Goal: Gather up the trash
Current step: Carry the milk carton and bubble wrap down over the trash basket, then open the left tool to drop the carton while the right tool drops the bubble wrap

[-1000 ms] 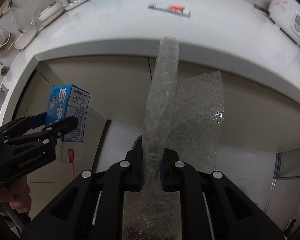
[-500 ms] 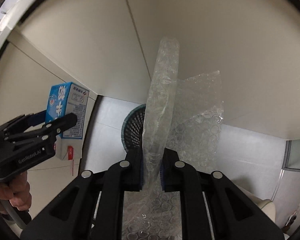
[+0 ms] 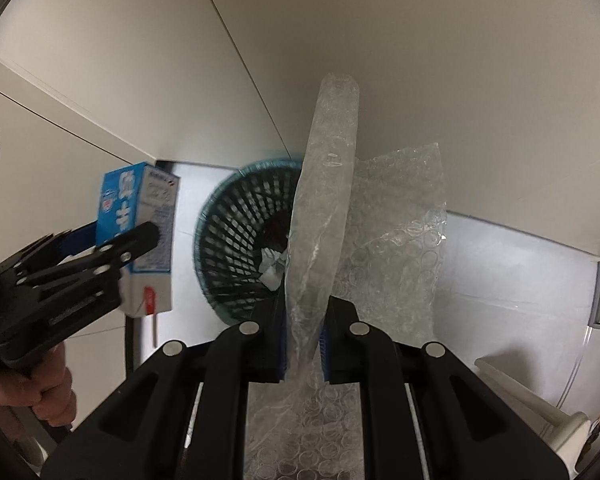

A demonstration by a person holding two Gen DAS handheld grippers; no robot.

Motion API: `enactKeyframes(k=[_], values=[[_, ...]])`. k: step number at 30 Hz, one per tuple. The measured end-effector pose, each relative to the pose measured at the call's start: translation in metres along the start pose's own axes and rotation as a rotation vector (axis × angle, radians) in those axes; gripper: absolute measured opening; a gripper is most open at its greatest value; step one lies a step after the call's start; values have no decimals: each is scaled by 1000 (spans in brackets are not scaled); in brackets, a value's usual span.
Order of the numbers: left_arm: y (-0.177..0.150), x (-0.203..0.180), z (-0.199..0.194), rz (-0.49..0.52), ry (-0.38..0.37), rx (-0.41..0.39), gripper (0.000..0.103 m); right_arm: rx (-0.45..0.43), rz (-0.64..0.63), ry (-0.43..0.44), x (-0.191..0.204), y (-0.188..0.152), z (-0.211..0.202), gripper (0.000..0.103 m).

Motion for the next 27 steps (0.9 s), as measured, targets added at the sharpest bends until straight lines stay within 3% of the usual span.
enactKeyframes(k=[7, 16, 23, 27], values=[[-9, -10, 70, 21, -17, 35, 63, 14, 40, 1, -22, -2, 53, 11], [-14, -21, 128, 14, -22, 73, 63, 14, 43, -1, -28, 0, 79, 11], [-10, -26, 130, 19, -42, 58, 66, 14, 28, -4, -28, 1, 74, 11], [-10, -25, 124, 28, -39, 41, 75, 10, 3, -7, -24, 0, 74, 11]])
Point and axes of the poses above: each gripper's, at about its wrist camera, not at the fingertips, and z roughly the way its jaws point, x to its left, y to its top, the point moved 1 cm from there along z, roughly the way its jaws point, and after that the axes turned 15 degrees about z, right-handed, at the moved point
